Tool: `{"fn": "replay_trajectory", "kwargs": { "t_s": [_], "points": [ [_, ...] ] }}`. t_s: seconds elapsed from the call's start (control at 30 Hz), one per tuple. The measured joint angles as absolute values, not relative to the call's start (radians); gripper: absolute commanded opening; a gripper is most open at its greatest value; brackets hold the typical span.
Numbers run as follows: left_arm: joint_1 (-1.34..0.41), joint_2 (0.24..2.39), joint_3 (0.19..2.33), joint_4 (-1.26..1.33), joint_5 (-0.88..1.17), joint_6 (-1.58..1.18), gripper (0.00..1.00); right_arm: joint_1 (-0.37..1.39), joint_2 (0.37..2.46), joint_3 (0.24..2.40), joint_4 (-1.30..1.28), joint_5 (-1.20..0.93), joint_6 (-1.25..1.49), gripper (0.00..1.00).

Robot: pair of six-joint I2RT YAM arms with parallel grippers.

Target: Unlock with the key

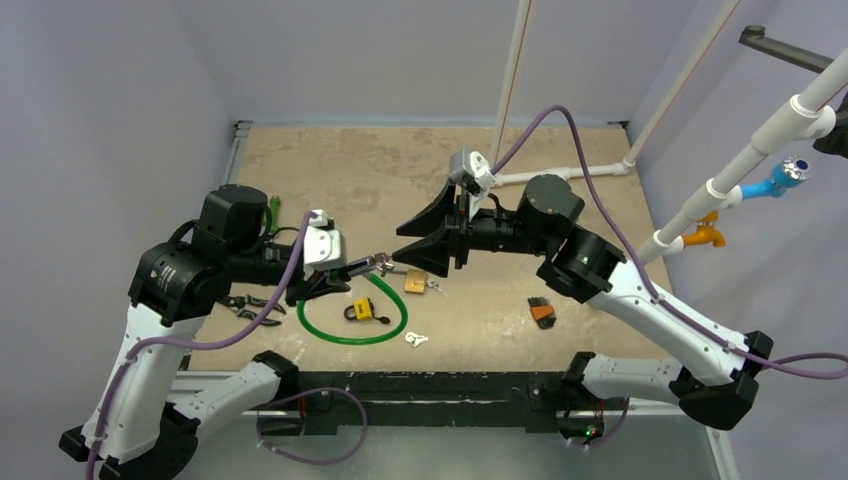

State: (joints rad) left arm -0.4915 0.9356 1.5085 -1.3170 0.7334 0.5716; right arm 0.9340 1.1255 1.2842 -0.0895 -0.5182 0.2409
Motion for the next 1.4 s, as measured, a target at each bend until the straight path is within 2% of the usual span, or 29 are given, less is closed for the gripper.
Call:
{"fn": "replay_trajectory", "kwargs": {
  "t_s": [0.1,0.3,0.53,0.87,1.1,1.17,1.3,1.4],
  "points": [
    [-0.492,0.934,1.509,-1.319,0.735,0.573,0.0,0.925,1.126,1.284,-0.068,-0.558,0.255,0.4],
    [-0.492,0.93,1.509,-1.319,0.736,0.572,0.0,0.915,1.126,1.284,-0.034,-0.633,0.286,0.38],
    [-0.492,0.929,1.509,-1.319,0.735,0.572,0.0,0.915,1.16,1.285,0.009,-0.708,0.312,0.4],
    [-0.492,0.933,1.513,-1.318,0.735,0.571,0.0,0.915,1.221,1.292,0.01,-0.736,0.326,0.31],
    [-0.492,0.933,1.513,-1.318,0.735,0.571,0.0,0.915,1.22,1.312,0.009,-0.752,0.327,0.4],
    [-0.492,0.933,1.513,-1.318,0.735,0.571,0.0,0.915,1.218,1.319,0.009,-0.752,0.325,0.36],
    [-0.492,0.933,1.513,-1.318,0.736,0.57,0.0,0.915,1.218,1.341,0.007,-0.752,0.324,0.22],
    [-0.492,0.933,1.514,-1.318,0.736,0.57,0.0,0.915,1.224,1.359,0.005,-0.752,0.322,0.19]
  ]
}}
